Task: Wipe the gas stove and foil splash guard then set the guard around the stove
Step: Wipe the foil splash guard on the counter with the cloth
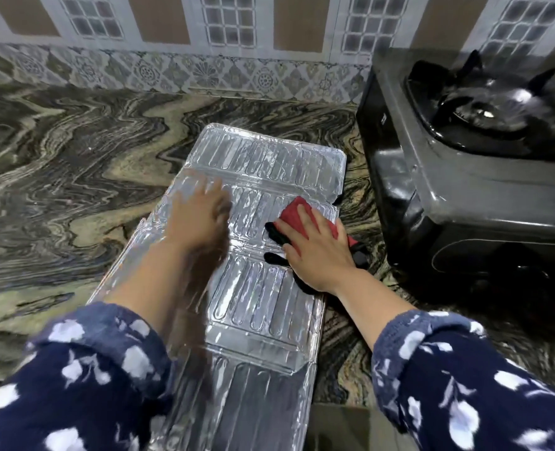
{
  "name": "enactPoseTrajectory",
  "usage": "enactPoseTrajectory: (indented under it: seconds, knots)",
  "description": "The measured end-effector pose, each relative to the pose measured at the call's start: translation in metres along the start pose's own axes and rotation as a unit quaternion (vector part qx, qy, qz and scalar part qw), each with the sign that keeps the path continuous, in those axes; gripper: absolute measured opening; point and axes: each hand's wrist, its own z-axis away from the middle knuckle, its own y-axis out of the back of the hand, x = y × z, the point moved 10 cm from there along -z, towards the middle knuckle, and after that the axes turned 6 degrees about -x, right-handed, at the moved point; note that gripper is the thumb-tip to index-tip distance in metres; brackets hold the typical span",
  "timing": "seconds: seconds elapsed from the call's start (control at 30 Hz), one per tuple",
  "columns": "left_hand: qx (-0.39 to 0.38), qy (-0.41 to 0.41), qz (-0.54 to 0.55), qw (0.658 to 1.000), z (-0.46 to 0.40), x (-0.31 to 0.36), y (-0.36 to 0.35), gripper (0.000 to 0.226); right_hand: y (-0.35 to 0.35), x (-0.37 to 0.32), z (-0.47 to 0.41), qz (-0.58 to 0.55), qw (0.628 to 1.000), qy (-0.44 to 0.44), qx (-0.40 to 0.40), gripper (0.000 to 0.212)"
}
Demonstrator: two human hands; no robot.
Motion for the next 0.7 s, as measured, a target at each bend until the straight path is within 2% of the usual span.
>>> enactPoseTrajectory:
  seconds: [0.13,0.3,0.47,0.7]
  knots:
    - [-0.05,-0.043,0.0,0.998,0.024,0.066,-0.036,0.056,0.0,-0.001,0.001,-0.003,1.0,0.0,0.004,0.051]
    - [-0.117,-0.007,0.006,0.993,0.028,0.068,-0.06,0.054,0.001,-0.006,0.009,0.005,0.999,0.038,0.023,0.05]
    - [-0.12,-0.001,-0.005,0.993,0.029,0.068,-0.063,0.054,-0.007,-0.005,0.036,0.017,0.994,0.104,0.032,0.049]
    - [-0.121,-0.003,-0.018,0.992,0.027,0.063,-0.066,0.051,-0.018,0.015,0.07,-0.008,0.992,0.12,0.028,0.049]
